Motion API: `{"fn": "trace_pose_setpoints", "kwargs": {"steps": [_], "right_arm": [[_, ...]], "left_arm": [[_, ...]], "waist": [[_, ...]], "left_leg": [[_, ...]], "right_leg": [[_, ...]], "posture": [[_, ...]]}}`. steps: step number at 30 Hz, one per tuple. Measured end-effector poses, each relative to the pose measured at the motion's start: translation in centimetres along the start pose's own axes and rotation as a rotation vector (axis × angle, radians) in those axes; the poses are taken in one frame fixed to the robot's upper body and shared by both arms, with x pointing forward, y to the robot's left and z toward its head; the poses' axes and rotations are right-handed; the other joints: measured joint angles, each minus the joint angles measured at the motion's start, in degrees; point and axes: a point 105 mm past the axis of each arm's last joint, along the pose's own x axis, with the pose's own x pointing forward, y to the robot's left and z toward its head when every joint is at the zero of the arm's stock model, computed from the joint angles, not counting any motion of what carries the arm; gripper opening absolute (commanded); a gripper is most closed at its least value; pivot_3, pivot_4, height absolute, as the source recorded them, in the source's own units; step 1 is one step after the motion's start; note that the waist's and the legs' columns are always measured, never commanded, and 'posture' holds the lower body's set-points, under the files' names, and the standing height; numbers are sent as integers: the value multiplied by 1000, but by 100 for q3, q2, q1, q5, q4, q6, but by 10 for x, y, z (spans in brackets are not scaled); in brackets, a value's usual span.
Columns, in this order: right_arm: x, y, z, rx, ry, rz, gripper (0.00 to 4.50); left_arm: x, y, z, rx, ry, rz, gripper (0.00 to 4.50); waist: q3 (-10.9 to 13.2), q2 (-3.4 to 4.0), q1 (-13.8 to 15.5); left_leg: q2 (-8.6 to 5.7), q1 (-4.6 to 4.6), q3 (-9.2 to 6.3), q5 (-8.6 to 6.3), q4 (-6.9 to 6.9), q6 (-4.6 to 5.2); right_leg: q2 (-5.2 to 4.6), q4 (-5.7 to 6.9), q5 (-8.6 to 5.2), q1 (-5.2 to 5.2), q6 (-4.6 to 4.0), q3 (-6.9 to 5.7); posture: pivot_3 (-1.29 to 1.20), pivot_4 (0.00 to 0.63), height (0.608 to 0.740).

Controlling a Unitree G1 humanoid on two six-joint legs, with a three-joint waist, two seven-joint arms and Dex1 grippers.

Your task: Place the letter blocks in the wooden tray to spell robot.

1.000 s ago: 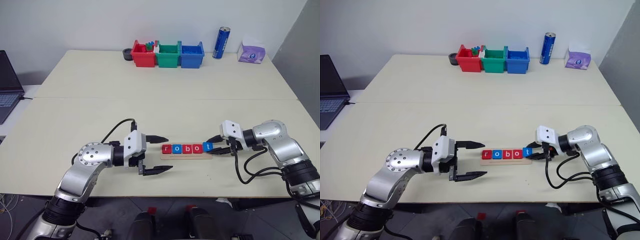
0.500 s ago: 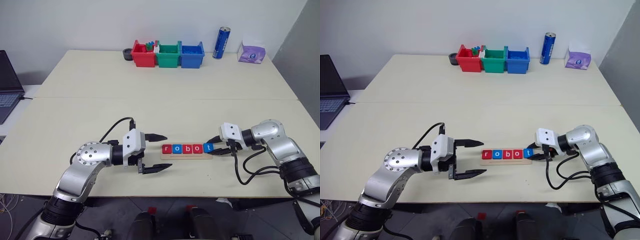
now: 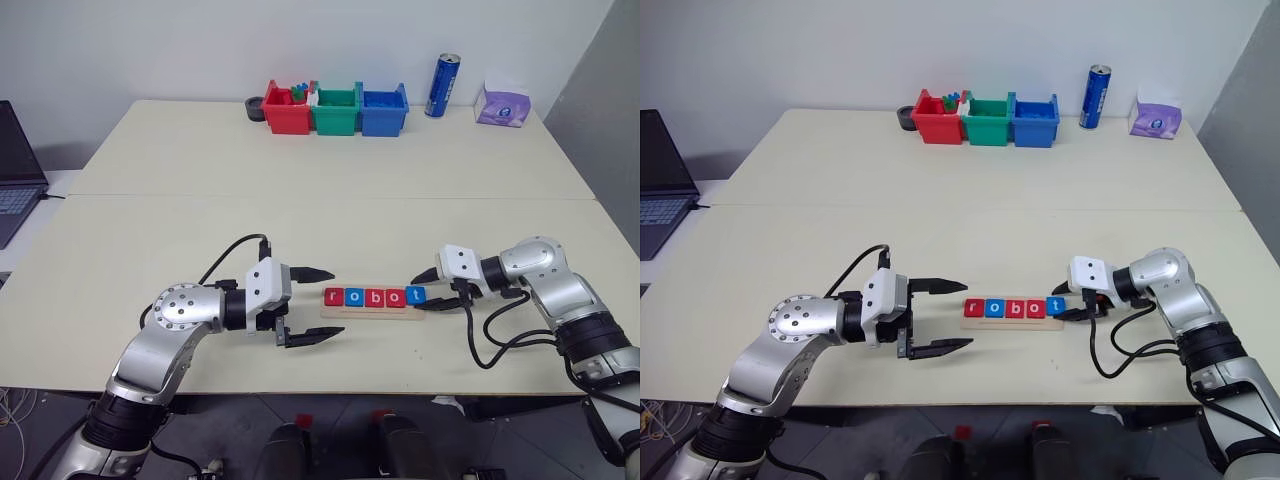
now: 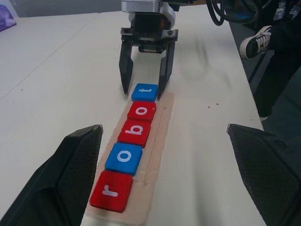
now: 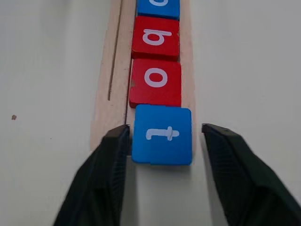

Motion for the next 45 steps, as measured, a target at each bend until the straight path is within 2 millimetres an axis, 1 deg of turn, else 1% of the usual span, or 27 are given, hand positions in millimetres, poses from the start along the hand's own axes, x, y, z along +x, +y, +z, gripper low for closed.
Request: {"fn": "trace_pose_setpoints", "kwargs": {"steps": [2,3,7,9,13,16,18,23,28,30,34,38,41,45], "right_arm": [[0,1,0,17,-5,11,4304],[-1,2,0,27,-11,18,4474],[-7,-1,2,84,-33,-2,4474],[-15,-7,5,124,-53,-34,4474],[-31,-15,3,171,-51,-103,4474],[-33,-14,7,188,-70,-108,4474],[-32,-7,9,194,-72,-101,4474],[-20,14,15,185,-94,-73,4474],[-11,29,17,164,-94,-82,4474],[-8,30,16,149,-96,-97,4474],[-2,33,22,119,-114,-111,4474],[5,37,24,42,-96,-119,4474],[9,42,21,18,-80,-117,4474],[10,41,19,-41,-54,-134,4474]], "left_arm": [[0,0,0,3,1,1,4500],[0,0,0,7,0,1,4500],[0,1,0,17,5,4,4500],[0,1,0,16,3,5,4500],[2,1,-1,13,0,5,4500],[2,1,-1,13,-2,3,4500],[3,1,-1,12,-4,2,4500],[3,1,-1,12,-4,0,4500],[3,1,-1,13,-4,0,4500],[3,1,-1,13,-3,0,4500],[3,1,0,16,-3,0,4500],[3,2,0,19,-2,1,4500],[3,2,0,21,0,2,4500],[3,3,0,25,5,4,4500]], "waist": [[0,0,0],[0,0,0],[0,0,0],[0,0,1],[0,0,1],[0,0,1],[0,0,1],[0,0,1],[0,0,3],[0,0,-2],[0,0,-5],[0,0,-2],[0,0,-2],[0,0,-4]], "left_leg": [[0,0,0,0,0,0],[0,0,0,0,0,0],[0,0,0,0,0,0],[0,0,0,0,0,0],[-1,-1,0,0,0,0],[0,-1,-1,0,-1,0],[1,-1,-3,0,-1,0],[-1,-2,-2,0,-1,0],[-2,-1,-1,0,1,0],[-3,-1,1,0,1,0],[-1,-1,-2,0,1,0],[-2,-1,-1,0,1,0],[-2,-1,-1,0,1,0],[-2,0,-1,0,1,0]], "right_leg": [[0,0,0,0,0,1],[0,0,0,0,0,0],[-1,0,0,0,0,1],[-1,1,0,0,0,0],[-1,0,0,0,0,0],[-1,0,0,0,0,0],[-1,0,0,0,0,-1],[-1,1,0,0,0,0],[0,1,0,0,1,-1],[0,1,0,0,1,1],[3,2,0,0,1,-2],[3,1,0,0,1,-1],[3,1,0,0,1,0],[3,1,0,0,1,-1]], "posture": [[0,150,740],[0,150,740],[0,150,740],[0,150,740],[0,150,740],[0,150,740],[0,150,740],[0,150,740],[0,150,740],[0,150,740],[0,150,740],[0,150,740],[0,150,740],[0,150,740]]}}
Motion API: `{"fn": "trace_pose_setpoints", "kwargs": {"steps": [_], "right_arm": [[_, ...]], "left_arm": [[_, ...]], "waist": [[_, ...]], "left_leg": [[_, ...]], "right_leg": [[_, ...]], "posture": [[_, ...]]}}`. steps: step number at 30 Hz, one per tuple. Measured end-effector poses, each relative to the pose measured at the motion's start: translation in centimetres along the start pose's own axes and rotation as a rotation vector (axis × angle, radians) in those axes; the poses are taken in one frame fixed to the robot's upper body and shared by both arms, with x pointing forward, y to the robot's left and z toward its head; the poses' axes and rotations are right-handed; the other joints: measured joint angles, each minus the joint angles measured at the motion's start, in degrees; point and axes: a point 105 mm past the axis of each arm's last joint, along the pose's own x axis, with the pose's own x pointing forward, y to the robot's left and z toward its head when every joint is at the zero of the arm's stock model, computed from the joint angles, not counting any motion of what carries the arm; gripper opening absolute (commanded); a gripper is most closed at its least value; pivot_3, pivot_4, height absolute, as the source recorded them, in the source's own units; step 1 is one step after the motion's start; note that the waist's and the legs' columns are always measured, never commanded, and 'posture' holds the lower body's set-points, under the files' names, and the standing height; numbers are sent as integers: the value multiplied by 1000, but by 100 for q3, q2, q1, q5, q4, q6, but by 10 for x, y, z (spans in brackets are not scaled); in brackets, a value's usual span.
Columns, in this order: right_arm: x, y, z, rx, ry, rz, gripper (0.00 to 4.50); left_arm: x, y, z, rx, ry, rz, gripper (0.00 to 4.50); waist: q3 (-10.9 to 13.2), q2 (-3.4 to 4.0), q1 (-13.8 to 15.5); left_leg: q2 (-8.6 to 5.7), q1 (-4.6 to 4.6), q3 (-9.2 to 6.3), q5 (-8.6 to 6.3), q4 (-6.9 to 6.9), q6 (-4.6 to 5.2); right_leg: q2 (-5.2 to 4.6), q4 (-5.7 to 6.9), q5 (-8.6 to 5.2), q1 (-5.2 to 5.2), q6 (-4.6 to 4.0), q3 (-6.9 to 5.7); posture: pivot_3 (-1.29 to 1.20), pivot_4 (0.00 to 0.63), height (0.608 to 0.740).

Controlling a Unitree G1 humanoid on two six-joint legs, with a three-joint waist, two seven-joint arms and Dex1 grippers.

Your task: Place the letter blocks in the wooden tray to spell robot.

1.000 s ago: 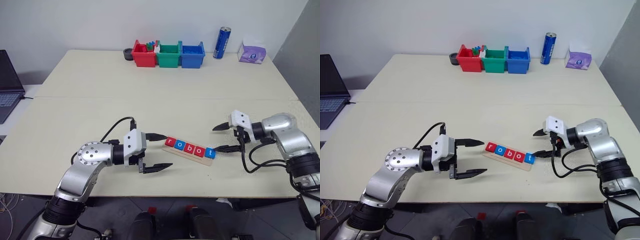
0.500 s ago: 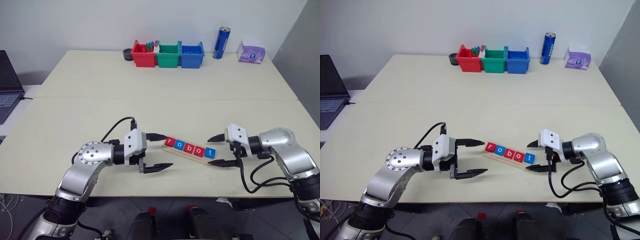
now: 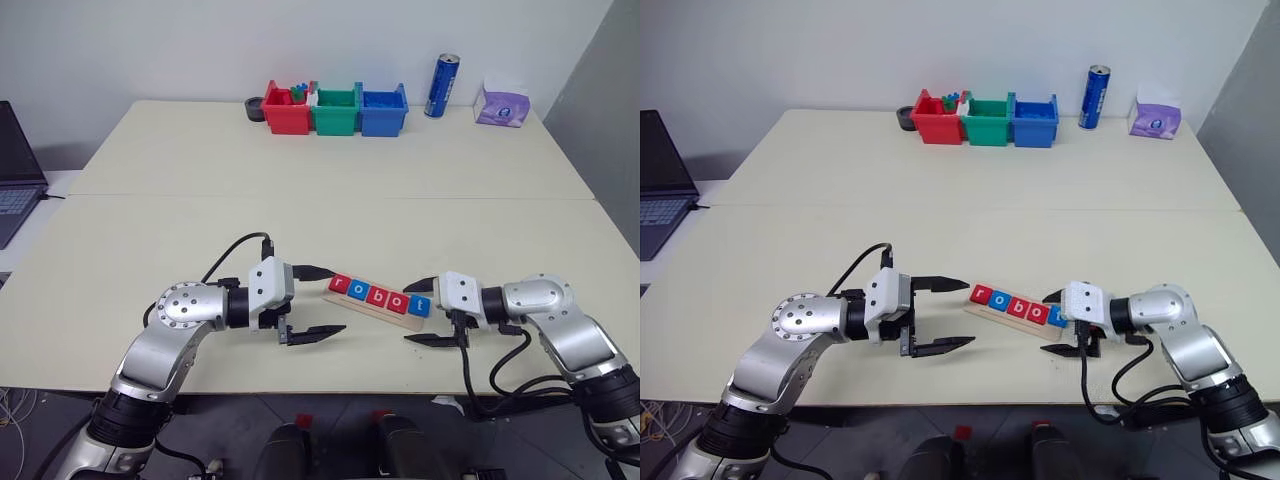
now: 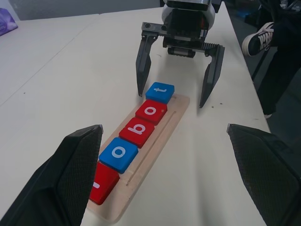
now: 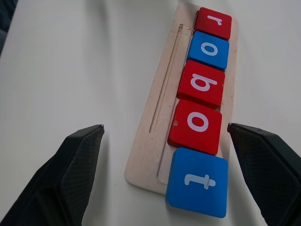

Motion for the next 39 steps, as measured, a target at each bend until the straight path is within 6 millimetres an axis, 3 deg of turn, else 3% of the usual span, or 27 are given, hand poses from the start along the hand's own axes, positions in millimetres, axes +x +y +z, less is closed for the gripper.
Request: {"fn": "trace_pose_setpoints", "kwargs": {"steps": [4,17,24,29,32,36,39], "right_arm": [[1,-3,-9,-21,38,-28,4474],[-2,-24,-14,-95,70,-94,4474],[-6,-17,-6,84,-13,-35,4474],[-21,-44,19,238,-151,-112,4474],[-27,-66,16,243,-145,-203,3835],[-24,-69,-15,237,-34,-251,2351],[-20,-68,-27,169,30,-262,1228]], "left_arm": [[0,1,0,4,3,1,4500],[0,2,0,7,5,2,4500],[0,2,-1,6,7,3,4500],[0,2,-1,8,8,3,4500],[1,3,0,10,7,2,4500],[0,5,-3,7,9,8,4500],[0,5,-2,14,7,7,4500]], "waist": [[0,0,1],[0,0,2],[0,0,2],[0,0,-12],[0,0,-4],[0,0,22],[0,0,10]], "left_leg": [[0,0,2,0,1,0],[0,0,1,0,8,0],[1,0,0,0,8,0],[2,2,0,0,9,0],[1,0,2,0,8,0],[-1,-9,8,0,7,1],[-1,-7,7,0,6,1]], "right_leg": [[0,0,0,0,0,2],[0,3,1,2,0,2],[0,3,1,2,0,3],[1,5,2,2,0,3],[3,3,1,2,0,0],[-2,-3,1,-1,0,0],[-3,-3,1,-2,0,3]], "posture": [[0,150,740],[0,150,740],[0,150,740],[0,150,740],[0,150,740],[0,150,740],[0,150,740]]}}
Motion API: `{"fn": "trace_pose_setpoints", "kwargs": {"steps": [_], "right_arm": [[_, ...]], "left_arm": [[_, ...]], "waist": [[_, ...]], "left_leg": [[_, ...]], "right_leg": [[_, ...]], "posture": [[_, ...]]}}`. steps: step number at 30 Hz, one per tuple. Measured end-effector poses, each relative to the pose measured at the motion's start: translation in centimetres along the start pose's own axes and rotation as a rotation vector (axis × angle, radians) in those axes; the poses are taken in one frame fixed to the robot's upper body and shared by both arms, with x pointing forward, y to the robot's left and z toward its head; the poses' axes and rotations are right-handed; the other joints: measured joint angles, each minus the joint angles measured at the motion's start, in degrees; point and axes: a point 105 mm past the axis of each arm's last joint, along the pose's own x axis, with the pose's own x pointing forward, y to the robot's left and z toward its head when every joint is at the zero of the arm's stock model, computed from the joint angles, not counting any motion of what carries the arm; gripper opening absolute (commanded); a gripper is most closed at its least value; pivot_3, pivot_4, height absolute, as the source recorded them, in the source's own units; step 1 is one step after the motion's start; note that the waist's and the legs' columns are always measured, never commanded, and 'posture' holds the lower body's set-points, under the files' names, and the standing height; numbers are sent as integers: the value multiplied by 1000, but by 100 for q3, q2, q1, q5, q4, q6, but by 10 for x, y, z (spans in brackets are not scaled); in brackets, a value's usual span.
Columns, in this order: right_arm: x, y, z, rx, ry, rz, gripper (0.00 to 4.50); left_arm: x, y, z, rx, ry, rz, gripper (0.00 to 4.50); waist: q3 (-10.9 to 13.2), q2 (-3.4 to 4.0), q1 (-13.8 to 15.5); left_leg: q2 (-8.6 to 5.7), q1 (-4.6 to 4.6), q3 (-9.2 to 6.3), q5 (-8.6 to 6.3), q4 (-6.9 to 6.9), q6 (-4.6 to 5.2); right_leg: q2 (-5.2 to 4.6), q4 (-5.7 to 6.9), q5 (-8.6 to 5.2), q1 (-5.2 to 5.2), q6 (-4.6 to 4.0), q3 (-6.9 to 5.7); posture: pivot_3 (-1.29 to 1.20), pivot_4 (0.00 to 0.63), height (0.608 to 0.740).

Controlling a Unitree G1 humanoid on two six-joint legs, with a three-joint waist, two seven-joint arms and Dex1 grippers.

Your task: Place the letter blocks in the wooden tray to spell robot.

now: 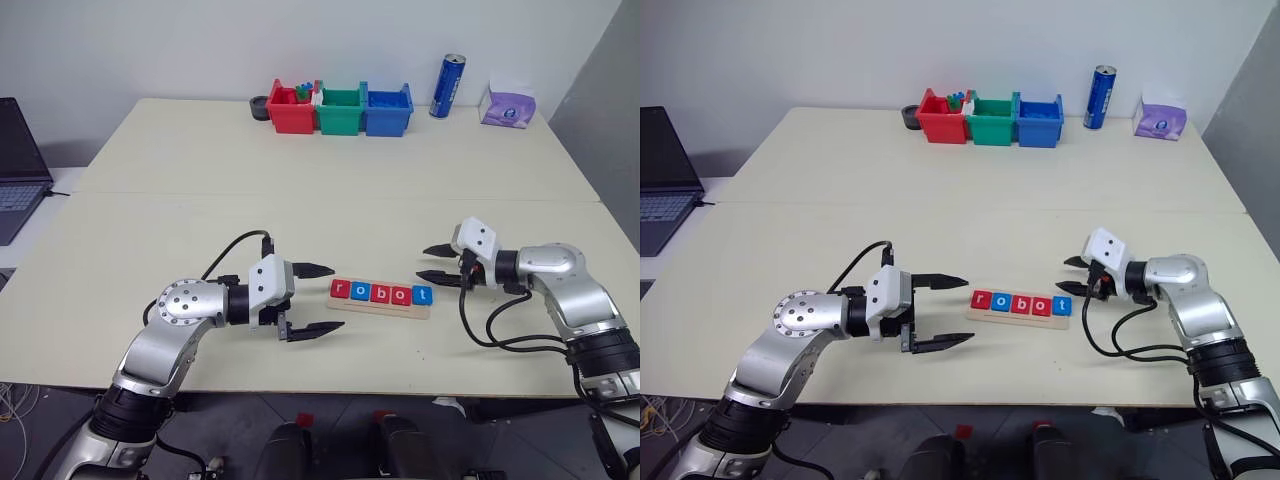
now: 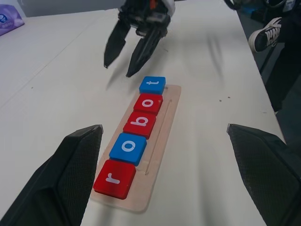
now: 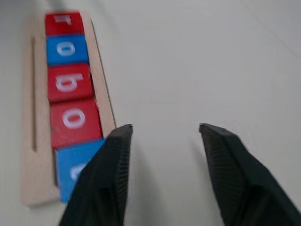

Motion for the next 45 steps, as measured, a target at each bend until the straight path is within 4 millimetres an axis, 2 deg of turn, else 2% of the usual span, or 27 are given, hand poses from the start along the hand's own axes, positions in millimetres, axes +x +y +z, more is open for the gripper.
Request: {"fn": "trace_pose_setpoints", "kwargs": {"steps": [3,4,26,45], "right_arm": [[3,2,-5,-48,13,4,82],[3,2,-5,-61,15,6,33],[7,15,0,-279,26,96,33],[2,24,1,-379,47,129,33]], "left_arm": [[0,0,0,0,0,-1,4500],[0,0,0,0,0,-1,4500],[1,-1,0,10,-1,-8,4500],[4,2,0,21,0,-9,4500]], "waist": [[0,0,-5],[0,0,-9],[0,0,-10],[0,0,-7]], "left_leg": [[1,3,0,0,0,0],[2,3,0,0,0,0],[2,4,-3,0,1,0],[2,4,-3,0,2,0]], "right_leg": [[1,3,0,0,0,-1],[2,4,0,0,0,0],[2,5,0,0,0,0],[2,6,0,0,0,0]], "posture": [[0,150,740],[0,150,740],[0,150,740],[0,150,740]]}}
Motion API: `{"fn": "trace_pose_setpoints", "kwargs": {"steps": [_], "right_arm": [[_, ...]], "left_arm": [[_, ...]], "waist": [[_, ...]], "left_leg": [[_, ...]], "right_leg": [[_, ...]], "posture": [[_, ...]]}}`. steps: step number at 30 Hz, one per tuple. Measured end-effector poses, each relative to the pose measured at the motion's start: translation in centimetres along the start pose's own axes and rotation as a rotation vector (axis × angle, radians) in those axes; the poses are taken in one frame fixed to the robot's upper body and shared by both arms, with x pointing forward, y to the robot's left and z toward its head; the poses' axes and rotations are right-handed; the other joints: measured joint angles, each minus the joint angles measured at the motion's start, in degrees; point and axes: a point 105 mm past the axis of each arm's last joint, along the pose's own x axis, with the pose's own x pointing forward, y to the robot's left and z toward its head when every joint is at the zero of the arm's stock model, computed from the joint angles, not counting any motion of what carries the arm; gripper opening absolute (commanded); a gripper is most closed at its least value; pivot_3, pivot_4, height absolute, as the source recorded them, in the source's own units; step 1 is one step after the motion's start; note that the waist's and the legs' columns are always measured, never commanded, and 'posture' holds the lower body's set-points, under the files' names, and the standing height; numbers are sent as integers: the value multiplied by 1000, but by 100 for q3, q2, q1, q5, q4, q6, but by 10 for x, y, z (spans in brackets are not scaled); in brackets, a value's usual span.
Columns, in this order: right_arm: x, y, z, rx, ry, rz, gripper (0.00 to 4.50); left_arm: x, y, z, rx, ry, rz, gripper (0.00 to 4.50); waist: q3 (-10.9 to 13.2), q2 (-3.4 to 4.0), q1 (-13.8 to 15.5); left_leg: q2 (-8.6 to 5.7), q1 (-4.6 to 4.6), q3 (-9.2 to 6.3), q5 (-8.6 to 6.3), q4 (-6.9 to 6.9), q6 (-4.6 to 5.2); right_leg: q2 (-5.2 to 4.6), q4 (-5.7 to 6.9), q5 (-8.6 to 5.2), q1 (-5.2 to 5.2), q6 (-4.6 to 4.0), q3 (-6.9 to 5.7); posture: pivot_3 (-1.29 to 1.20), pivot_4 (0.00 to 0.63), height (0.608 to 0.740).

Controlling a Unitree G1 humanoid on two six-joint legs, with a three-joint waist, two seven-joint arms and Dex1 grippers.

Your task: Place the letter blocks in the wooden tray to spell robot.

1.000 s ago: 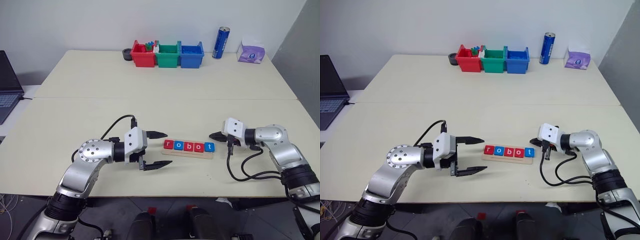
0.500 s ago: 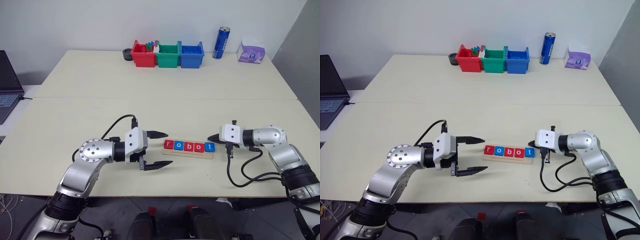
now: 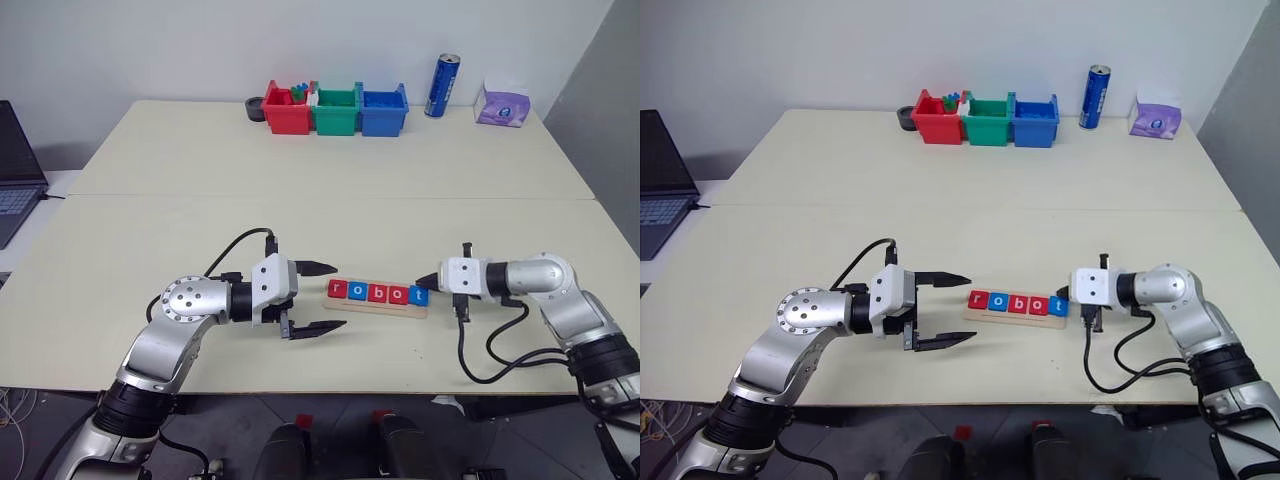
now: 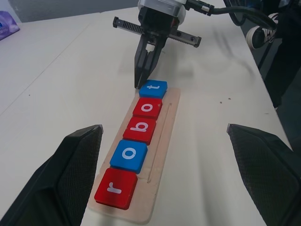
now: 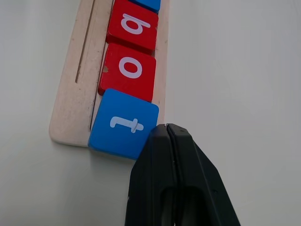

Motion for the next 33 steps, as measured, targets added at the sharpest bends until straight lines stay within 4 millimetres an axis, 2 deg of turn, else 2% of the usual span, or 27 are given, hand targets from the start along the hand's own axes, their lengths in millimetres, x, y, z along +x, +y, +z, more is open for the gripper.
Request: {"fn": "trace_pose_setpoints", "kwargs": {"steps": [22,25,29,33], "right_arm": [[-1,0,1,-2,-4,2,33],[-7,-5,0,28,-3,-20,33],[-26,-12,-4,114,7,-54,33],[-36,3,-8,253,-10,-3,33]], "left_arm": [[1,2,-2,-10,-1,8,4500],[1,2,-2,-10,-1,8,4500],[1,2,-2,-8,-3,8,4500],[1,2,-2,-7,-4,3,4500]], "waist": [[0,0,-1],[0,0,0],[0,0,3],[0,0,5]], "left_leg": [[0,0,0,0,0,0],[0,0,0,0,0,0],[0,0,-3,0,1,0],[0,1,-3,0,1,0]], "right_leg": [[0,0,0,0,0,1],[0,0,0,0,0,1],[-1,0,0,2,0,-1],[-1,0,0,3,0,0]], "posture": [[0,150,740],[0,150,740],[0,150,740],[0,150,740]]}}
